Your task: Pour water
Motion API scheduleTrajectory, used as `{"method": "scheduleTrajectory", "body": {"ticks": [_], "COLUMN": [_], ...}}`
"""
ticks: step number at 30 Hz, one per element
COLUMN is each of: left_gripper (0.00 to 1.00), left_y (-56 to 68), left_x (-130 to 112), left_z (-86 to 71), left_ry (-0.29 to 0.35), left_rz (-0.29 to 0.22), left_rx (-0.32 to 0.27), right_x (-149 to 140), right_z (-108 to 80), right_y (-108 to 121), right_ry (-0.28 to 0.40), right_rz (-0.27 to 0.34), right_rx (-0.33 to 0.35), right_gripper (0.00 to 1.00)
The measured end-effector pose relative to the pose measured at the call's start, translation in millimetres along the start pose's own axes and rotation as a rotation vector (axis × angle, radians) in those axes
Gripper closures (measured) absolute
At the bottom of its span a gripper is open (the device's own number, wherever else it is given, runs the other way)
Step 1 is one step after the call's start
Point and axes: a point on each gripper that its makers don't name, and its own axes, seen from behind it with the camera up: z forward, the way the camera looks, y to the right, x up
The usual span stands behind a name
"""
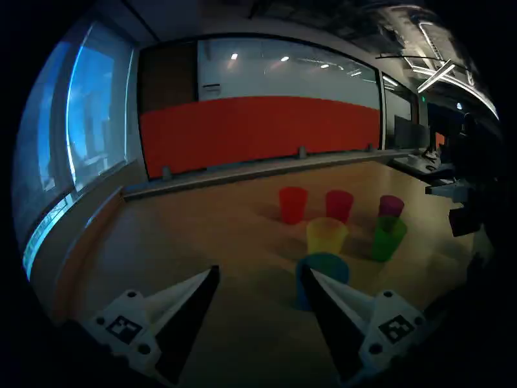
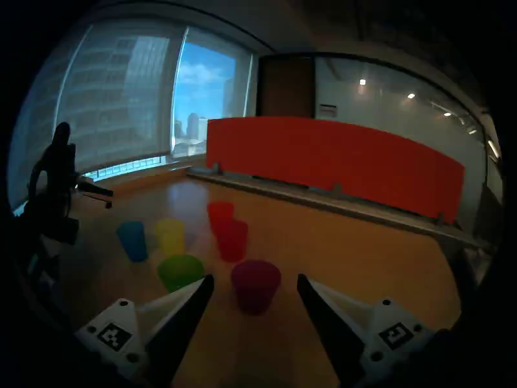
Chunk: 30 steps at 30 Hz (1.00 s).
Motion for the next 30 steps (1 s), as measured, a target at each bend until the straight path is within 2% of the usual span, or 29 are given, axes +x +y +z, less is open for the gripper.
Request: {"method": "scheduleTrajectory", "body": {"ticks": [12, 23, 30], "left_gripper": [0.08, 0.08, 0.07], "left_y": [-12.3, -13.5, -15.7], "left_x": [36, 77, 92], "left_z": [-9.6, -10.9, -11.9], "left_ry": [0.168, 0.292, 0.345], "left_rz": [-0.031, -0.043, -0.071], "left_rx": [0.113, 0.177, 0.223], "right_x": [29, 60, 65], "right_z": [-9.8, -18.6, -30.0], "right_y": [39, 71, 90], "right_ry": [0.126, 0.268, 0.326], "right_rz": [0.045, 0.077, 0.134], "right_rx": [-0.185, -0.364, -0.470], "right_gripper": [0.00, 0.00, 0.00]}}
